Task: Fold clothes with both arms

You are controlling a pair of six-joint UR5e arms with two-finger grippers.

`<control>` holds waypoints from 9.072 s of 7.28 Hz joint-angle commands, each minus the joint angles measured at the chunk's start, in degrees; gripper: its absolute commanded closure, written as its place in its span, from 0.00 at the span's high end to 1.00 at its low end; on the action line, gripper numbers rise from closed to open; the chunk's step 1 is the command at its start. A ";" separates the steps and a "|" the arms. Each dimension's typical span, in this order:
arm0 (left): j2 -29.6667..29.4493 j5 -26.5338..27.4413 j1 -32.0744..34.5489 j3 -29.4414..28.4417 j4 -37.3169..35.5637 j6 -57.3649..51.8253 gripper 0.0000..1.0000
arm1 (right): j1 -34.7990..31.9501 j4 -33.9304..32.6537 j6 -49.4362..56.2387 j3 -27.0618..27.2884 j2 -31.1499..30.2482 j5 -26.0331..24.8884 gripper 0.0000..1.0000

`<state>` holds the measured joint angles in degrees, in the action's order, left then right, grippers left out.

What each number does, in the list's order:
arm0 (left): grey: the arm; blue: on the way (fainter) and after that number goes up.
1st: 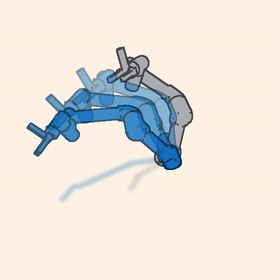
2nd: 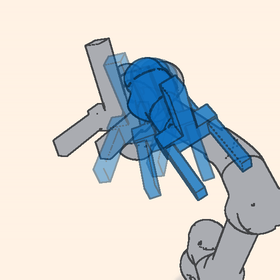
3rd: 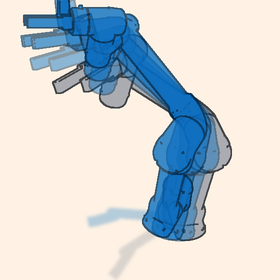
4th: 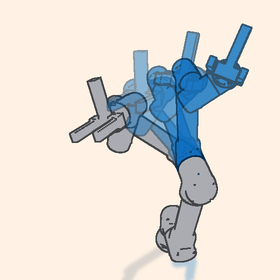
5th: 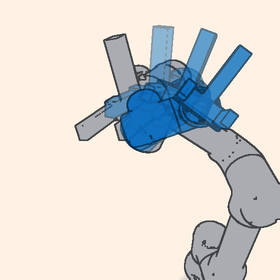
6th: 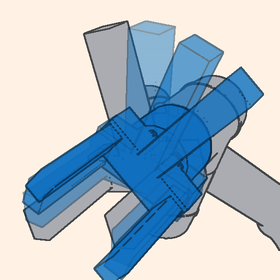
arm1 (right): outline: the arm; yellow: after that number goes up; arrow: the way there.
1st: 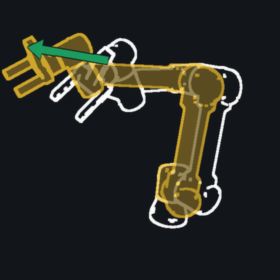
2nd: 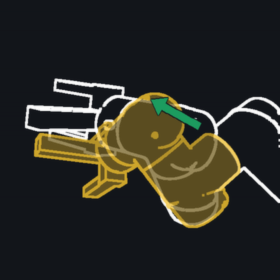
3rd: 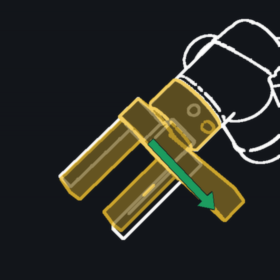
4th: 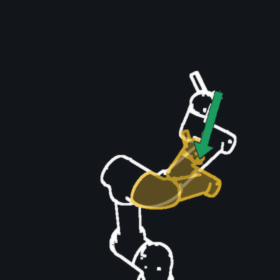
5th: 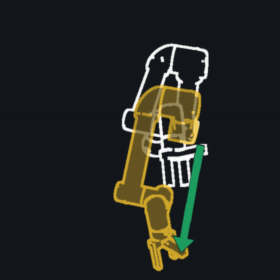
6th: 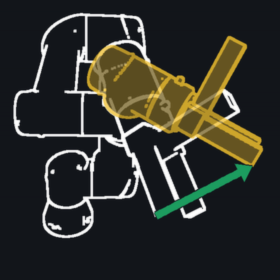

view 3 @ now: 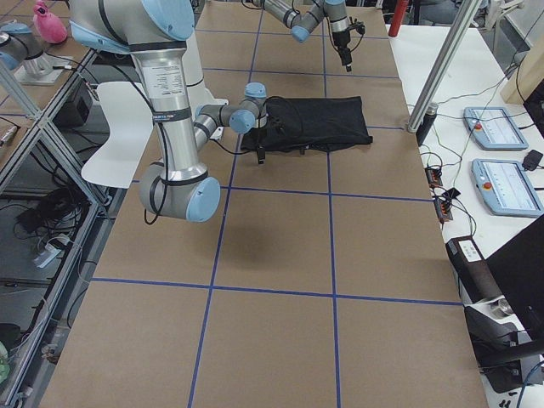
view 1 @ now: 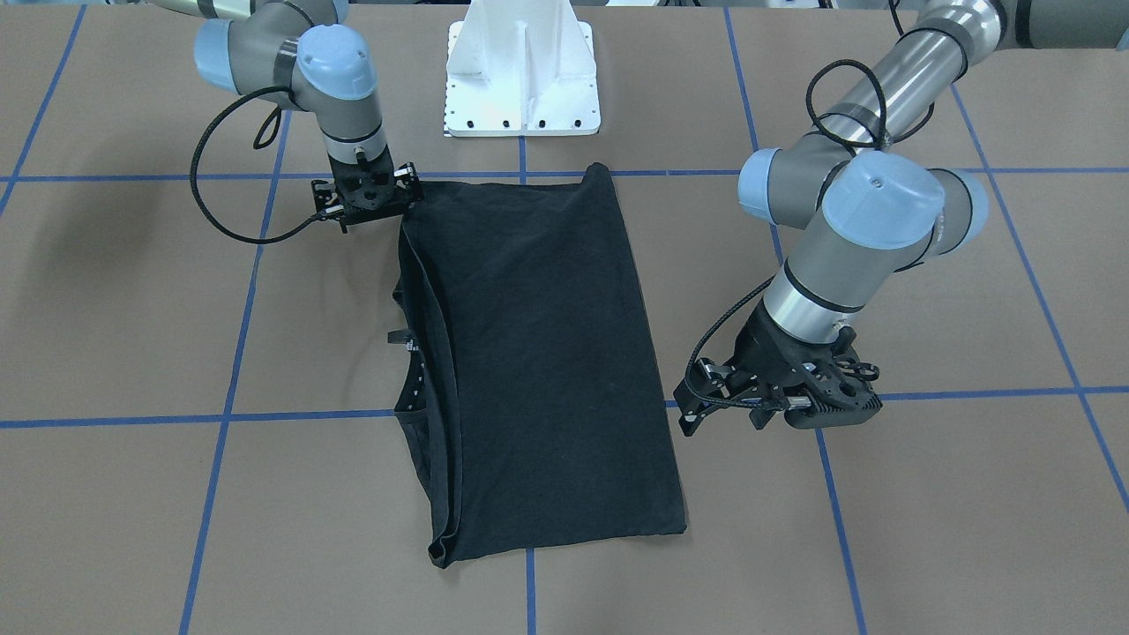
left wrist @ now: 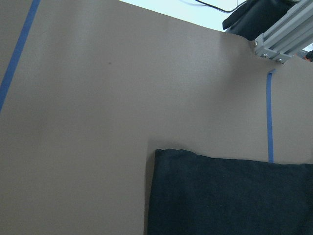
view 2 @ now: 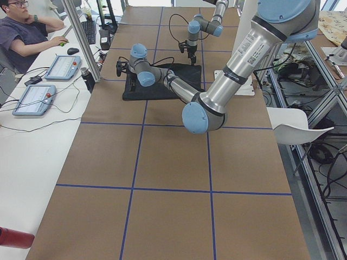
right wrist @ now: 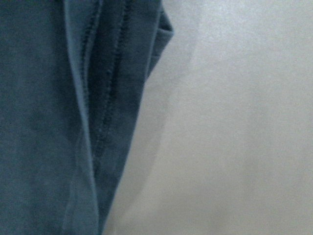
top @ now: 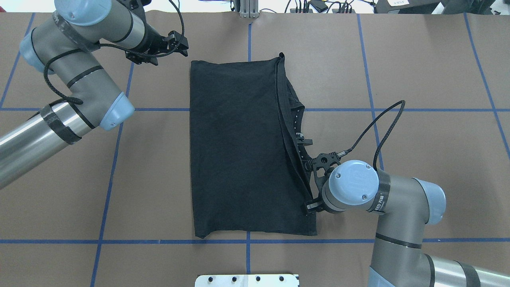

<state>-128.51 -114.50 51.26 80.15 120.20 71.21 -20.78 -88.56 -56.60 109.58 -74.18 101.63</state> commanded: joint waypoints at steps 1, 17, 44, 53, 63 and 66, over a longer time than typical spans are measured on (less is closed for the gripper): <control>0.01 0.07 0.07 0.36 -0.05 0.07 1.00 | -1.89 -0.03 0.70 1.77 -1.32 1.19 1.00; 0.45 -0.02 -0.11 0.45 0.04 0.07 1.00 | -6.11 -2.05 6.13 -8.94 10.81 2.34 1.00; 0.71 -0.02 -0.19 1.41 -0.05 0.51 1.00 | -16.74 -2.05 16.69 -15.73 11.17 8.30 1.00; 0.98 0.51 0.25 6.33 -0.75 -0.02 1.00 | -19.56 1.52 16.43 -34.30 30.47 12.10 1.00; 0.45 0.42 0.51 7.83 -0.75 -0.10 1.00 | -23.17 6.30 18.98 -41.99 30.58 12.01 1.00; 0.45 0.42 0.51 8.35 -0.84 -0.10 1.00 | -22.90 6.65 18.98 -43.04 30.50 12.10 1.00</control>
<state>-128.06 -114.08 51.76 88.16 119.42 71.17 -43.74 -82.12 -37.62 66.73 -43.61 113.70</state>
